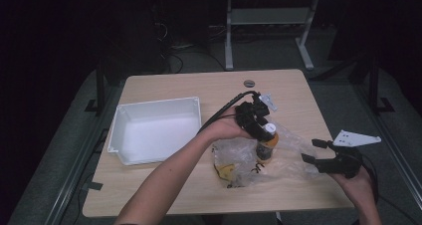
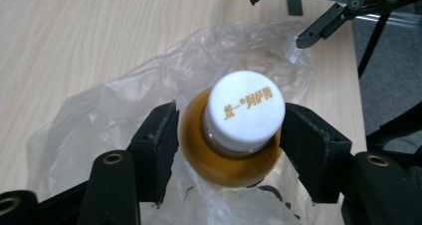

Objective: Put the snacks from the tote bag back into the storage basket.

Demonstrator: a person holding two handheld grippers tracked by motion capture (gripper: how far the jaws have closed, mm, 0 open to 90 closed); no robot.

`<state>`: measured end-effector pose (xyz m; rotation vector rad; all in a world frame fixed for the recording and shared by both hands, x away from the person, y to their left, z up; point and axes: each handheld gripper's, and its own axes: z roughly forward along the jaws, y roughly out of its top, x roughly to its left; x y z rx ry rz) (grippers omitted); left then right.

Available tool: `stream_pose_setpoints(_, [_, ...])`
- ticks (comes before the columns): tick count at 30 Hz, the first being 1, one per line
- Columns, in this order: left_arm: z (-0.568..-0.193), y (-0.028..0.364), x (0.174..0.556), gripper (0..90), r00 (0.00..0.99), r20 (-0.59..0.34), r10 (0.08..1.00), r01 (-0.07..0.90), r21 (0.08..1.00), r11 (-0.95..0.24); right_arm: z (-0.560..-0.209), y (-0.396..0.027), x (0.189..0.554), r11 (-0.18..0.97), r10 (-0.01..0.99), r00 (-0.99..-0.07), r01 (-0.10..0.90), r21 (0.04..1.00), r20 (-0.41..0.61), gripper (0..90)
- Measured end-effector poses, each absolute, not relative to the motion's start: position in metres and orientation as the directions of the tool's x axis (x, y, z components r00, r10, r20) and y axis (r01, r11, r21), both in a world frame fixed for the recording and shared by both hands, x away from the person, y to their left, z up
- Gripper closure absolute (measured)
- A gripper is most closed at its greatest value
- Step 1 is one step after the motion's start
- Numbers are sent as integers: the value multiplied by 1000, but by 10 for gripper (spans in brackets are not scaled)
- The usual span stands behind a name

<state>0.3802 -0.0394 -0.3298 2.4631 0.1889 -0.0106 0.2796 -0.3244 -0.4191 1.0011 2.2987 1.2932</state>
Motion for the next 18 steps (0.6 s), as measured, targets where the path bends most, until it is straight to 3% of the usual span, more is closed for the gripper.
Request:
stream_pose_setpoints(10, [-330, -45, 384, 433, 991, -71, 115, 134, 608, -782, -418, -326, 279, 340, 708, -704, 416, 844, 62, 289])
stream_pose_setpoints(18, [-325, -44, 384, 516, 987, -83, 134, 157, 604, -781, -418, -326, 281, 335, 708, -703, 416, 845, 66, 285])
